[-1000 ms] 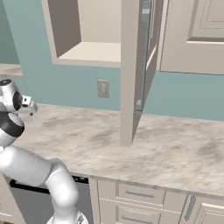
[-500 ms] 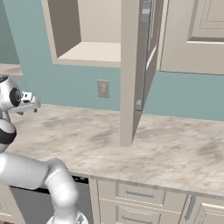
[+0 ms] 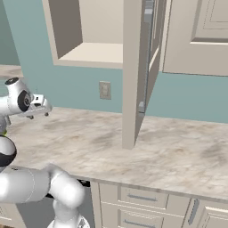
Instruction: Locate and retrieve the soap dispenser and spray from the cabinet. Place them next to the sink.
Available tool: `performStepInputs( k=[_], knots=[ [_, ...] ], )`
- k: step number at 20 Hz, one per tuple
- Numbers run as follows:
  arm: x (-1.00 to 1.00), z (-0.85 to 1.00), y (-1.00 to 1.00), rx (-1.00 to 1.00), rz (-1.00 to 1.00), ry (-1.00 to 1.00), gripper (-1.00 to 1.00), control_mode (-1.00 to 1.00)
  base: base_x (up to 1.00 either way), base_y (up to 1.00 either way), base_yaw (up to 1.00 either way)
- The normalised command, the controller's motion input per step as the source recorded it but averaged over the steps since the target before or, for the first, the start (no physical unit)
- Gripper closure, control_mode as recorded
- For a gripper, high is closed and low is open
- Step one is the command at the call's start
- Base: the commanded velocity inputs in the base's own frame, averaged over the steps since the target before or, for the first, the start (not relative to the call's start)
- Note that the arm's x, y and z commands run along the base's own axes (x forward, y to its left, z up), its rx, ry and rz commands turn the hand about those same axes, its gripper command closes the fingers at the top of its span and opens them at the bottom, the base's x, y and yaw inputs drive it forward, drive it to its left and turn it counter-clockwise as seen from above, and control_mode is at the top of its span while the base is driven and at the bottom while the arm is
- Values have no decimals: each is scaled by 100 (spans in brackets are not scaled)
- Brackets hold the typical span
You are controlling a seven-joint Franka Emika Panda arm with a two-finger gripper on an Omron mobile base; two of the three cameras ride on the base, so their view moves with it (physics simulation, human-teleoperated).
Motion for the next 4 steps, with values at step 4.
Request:
performStepInputs(
  k=[4],
  knots=[
    [-33,3,-91,4,0,-5,-100,-100,0,0,0]
  ],
)
